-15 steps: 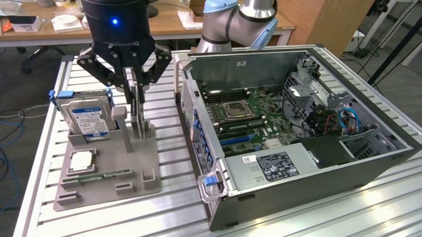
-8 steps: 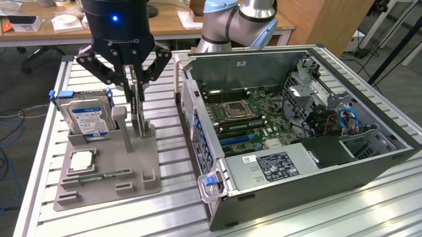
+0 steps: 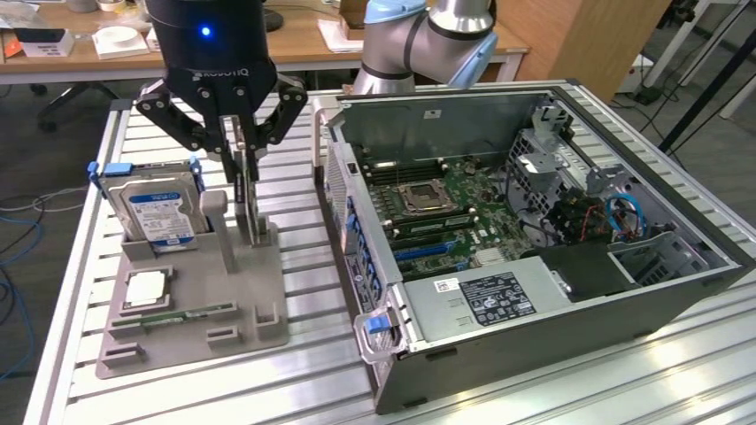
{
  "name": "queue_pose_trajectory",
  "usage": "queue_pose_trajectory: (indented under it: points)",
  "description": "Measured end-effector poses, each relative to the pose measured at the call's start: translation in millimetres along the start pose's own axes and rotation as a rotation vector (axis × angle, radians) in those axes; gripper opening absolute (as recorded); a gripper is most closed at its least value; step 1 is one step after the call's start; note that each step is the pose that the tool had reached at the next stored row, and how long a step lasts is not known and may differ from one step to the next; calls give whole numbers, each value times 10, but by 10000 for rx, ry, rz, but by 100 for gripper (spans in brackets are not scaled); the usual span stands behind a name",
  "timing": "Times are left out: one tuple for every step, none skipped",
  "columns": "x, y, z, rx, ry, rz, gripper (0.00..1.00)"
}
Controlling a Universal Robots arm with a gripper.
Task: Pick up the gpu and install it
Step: 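Pick up the gpu and move the gpu toward the slot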
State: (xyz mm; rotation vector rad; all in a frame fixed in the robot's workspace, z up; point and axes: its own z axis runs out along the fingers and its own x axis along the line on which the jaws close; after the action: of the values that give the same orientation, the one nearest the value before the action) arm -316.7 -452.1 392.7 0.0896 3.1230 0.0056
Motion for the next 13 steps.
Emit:
queue_pose_trajectory:
  points:
    - [0,0,0,0,0,0,26]
    - [0,0,0,0,0,0,26]
    - [0,0,-1,-2,-1,0,26]
    - [0,0,-6,0,0,0,26]
    - [0,0,-12,1,1,0,26]
    - [0,0,-19,0,1,0,26]
    - [-1,0,-29,0,0,0,26]
    - [-1,1,-38,0,0,0,26]
    - [-1,1,-48,1,1,0,26]
    - [-1,2,-60,1,0,0,26]
    - [-1,2,-73,0,0,0,26]
    - [-1,2,-83,0,0,0,26]
    - [-1,2,-87,-1,-1,0,26]
